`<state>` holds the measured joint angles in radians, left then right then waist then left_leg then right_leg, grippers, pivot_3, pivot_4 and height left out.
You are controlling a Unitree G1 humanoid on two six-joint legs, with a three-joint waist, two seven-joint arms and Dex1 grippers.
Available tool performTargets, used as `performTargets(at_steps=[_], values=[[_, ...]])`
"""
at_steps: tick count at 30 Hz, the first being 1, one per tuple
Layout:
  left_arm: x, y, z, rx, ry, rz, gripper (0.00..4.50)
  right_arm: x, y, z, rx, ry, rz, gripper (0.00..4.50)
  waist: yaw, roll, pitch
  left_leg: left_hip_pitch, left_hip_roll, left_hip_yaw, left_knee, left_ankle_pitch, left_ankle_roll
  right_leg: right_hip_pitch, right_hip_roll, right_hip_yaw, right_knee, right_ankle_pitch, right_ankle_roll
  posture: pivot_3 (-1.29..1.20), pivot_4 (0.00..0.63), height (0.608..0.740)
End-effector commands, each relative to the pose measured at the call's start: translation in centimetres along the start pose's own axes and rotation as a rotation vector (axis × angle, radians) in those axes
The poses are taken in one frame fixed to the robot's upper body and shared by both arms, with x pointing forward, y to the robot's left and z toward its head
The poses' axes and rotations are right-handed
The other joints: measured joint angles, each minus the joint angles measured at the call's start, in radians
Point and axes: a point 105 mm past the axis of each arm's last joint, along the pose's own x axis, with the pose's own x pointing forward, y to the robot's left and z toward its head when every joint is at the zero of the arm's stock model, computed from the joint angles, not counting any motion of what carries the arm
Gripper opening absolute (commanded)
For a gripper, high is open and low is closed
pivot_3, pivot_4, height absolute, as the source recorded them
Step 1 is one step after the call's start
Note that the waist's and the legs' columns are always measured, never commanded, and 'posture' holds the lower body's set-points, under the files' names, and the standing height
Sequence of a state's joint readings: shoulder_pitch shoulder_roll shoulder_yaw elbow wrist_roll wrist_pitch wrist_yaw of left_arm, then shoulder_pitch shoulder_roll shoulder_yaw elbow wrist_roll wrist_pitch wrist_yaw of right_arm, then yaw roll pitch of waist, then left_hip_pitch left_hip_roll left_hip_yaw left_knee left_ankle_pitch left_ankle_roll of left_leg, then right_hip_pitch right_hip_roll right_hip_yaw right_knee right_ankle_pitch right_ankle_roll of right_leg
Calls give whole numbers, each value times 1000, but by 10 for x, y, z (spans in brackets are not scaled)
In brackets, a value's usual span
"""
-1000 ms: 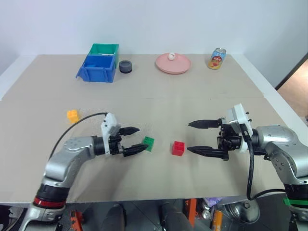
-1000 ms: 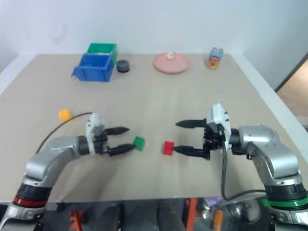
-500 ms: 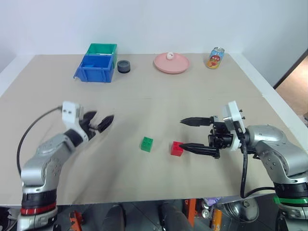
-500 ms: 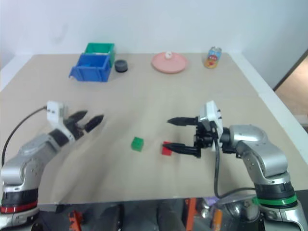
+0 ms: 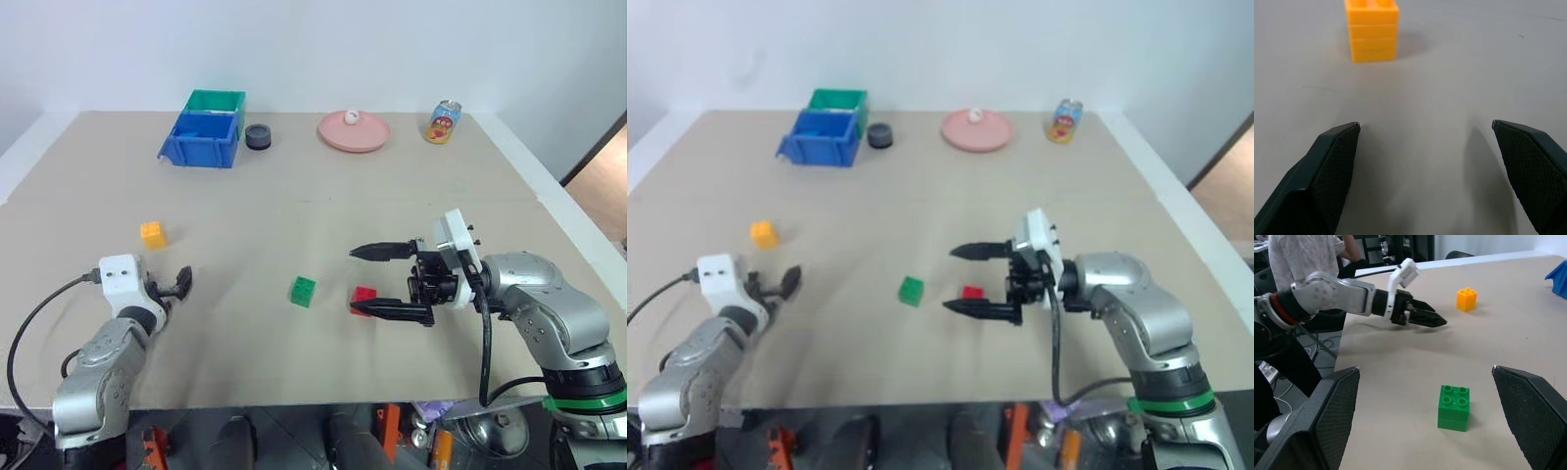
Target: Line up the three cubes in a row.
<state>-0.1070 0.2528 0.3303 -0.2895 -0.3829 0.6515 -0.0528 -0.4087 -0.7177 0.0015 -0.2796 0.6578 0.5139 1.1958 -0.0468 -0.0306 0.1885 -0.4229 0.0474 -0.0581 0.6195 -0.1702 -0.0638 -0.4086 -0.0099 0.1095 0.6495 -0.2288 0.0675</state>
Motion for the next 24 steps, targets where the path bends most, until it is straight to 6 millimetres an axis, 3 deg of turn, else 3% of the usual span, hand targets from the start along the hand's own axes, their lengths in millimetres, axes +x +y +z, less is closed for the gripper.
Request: performTargets(at_steps=[1, 9, 20, 24], values=[[11, 17, 1, 5, -2, 99, 4485, 0, 0, 7, -42, -8, 3, 4500, 0, 0, 0, 0, 0, 0, 0, 0, 0, 0, 0, 0, 0, 0, 0, 0, 150, 736], [34, 27, 3, 12, 13, 191, 4485, 0, -1, 6, -41, -12, -16, 4500, -1, 1, 0, 1, 0, 0, 0, 1, 0, 0, 0, 0, 0, 3, 0, 0, 150, 736], [62, 14, 0, 38, 31, 175, 4485, -2, -1, 4, -43, -1, -39, 4500, 0, 4, -2, 2, 0, 0, 0, 1, 0, 0, 0, 0, 0, 5, 0, 0, 150, 736], [68, 12, 3, 46, 18, 167, 3411, -2, -1, 3, -42, -1, -42, 4500, 0, 4, -3, 2, 0, 0, 0, 2, -1, 0, 0, 0, 0, 6, 0, 0, 150, 736]])
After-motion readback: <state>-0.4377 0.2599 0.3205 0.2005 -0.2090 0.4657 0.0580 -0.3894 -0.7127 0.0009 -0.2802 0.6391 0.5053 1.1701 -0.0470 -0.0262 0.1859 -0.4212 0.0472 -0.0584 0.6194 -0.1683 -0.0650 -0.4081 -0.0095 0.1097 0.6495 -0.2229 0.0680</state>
